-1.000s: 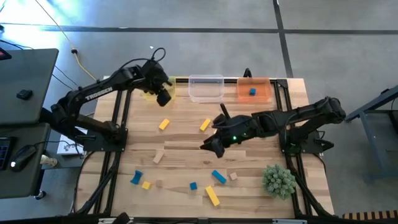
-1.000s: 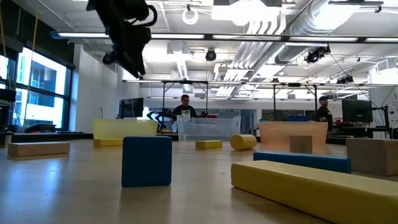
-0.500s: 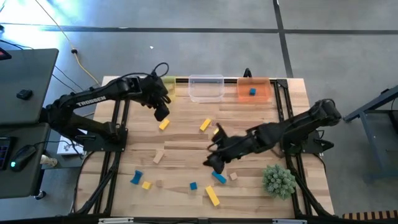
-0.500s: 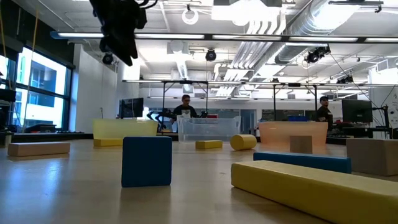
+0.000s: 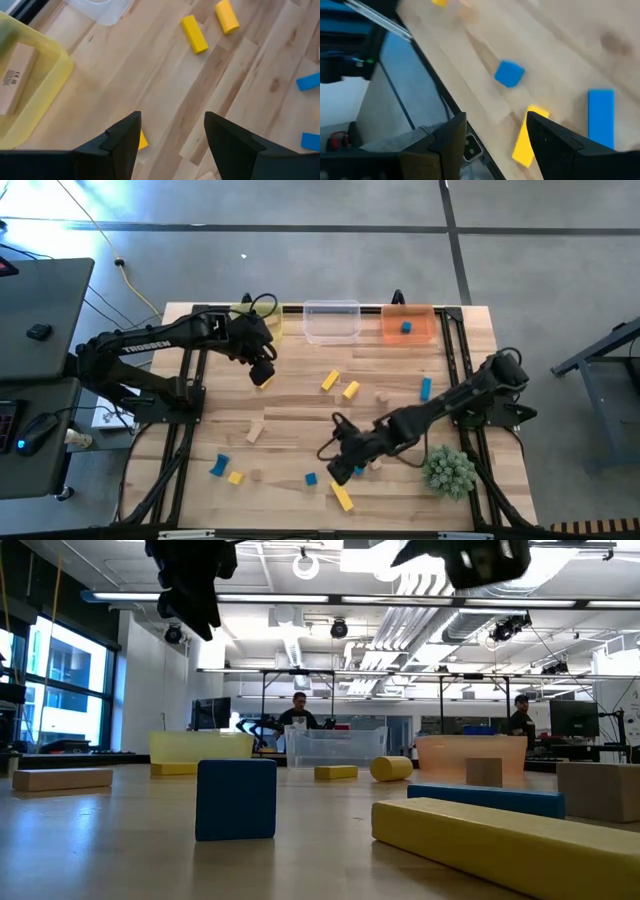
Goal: Sort & place blocks by color
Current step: Put the yellow block into the transparent bin
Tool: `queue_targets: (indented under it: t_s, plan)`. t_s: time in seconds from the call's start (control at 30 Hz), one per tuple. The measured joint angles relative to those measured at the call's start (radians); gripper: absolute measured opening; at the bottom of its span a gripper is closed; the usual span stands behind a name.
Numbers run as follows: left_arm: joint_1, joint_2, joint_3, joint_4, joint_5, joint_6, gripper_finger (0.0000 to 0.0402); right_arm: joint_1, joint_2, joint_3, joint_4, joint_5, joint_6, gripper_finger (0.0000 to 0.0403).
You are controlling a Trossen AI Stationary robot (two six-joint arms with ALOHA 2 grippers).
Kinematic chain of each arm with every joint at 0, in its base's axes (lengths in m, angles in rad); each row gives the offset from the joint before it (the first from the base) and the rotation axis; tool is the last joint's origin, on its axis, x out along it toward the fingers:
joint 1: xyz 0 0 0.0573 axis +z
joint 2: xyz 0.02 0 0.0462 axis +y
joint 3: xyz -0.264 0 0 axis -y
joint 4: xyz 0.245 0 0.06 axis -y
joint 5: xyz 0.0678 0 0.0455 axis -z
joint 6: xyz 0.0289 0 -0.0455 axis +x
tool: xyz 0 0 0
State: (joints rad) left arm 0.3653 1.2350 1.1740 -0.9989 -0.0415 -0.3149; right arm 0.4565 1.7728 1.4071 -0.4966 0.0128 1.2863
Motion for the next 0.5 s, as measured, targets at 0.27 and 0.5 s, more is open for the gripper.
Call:
queue_targets:
  t_s: [0.27,0.5]
  plan:
    - [-0.002,0.0,0.0,0.0,0.0,-0.008,0.0209,0.043,0.091,0.0,0.036,-0.097,0.129,0.0197]
    - [-0.002,0.001,0.0,0.0,0.0,-0.023,0.0209,0.08,0.092,0.043,0.007,-0.029,0.191,0.0197]
